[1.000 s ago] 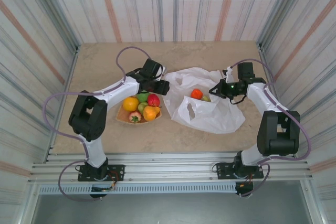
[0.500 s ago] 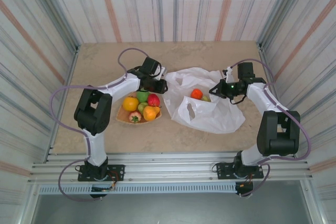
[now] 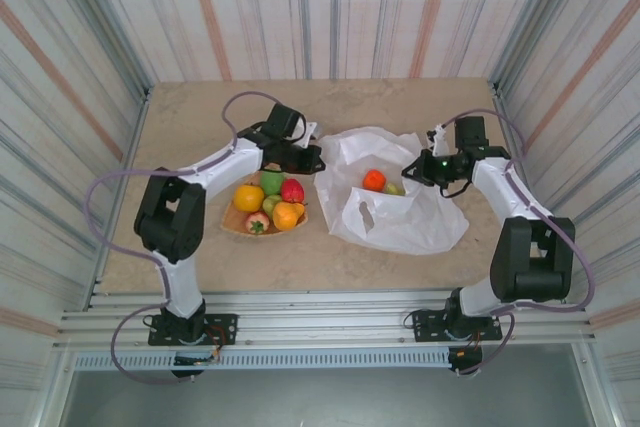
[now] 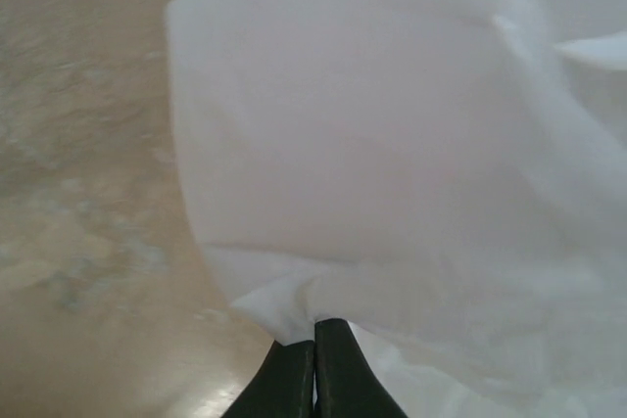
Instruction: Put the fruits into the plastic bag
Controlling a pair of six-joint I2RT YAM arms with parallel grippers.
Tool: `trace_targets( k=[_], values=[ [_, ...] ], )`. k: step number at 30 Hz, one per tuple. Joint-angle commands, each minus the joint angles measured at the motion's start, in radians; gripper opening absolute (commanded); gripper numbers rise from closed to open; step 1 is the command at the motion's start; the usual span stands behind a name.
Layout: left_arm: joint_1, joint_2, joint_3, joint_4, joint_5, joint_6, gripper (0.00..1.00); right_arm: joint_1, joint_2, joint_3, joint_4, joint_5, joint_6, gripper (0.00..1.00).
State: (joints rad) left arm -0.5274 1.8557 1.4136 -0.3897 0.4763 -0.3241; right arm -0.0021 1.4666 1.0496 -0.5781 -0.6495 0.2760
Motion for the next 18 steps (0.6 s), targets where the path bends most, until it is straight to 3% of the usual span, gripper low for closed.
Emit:
trace_targets(
  k=[1, 9, 14, 18],
  values=[
    [-0.037, -0.129, 0.005, -0.023, 0.158, -0.084, 0.00, 0.000, -0.067, 0.073, -0.116, 0.124, -0.041, 0.00],
    [-0.067, -0.224, 0.001, -0.031, 0.269, -0.178, 0.00, 0.030, -0.128, 0.134, -0.239, 0.273, -0.084, 0.00],
    [-0.066, -0.241, -0.017, -0.038, 0.231, -0.164, 0.00, 0.041, -0.108, 0.154, -0.237, 0.288, -0.098, 0.00],
    [-0.062, -0.245, -0.066, -0.042, 0.128, -0.141, 0.00, 0.058, -0.071, 0.161, -0.192, 0.257, -0.102, 0.00]
  ],
)
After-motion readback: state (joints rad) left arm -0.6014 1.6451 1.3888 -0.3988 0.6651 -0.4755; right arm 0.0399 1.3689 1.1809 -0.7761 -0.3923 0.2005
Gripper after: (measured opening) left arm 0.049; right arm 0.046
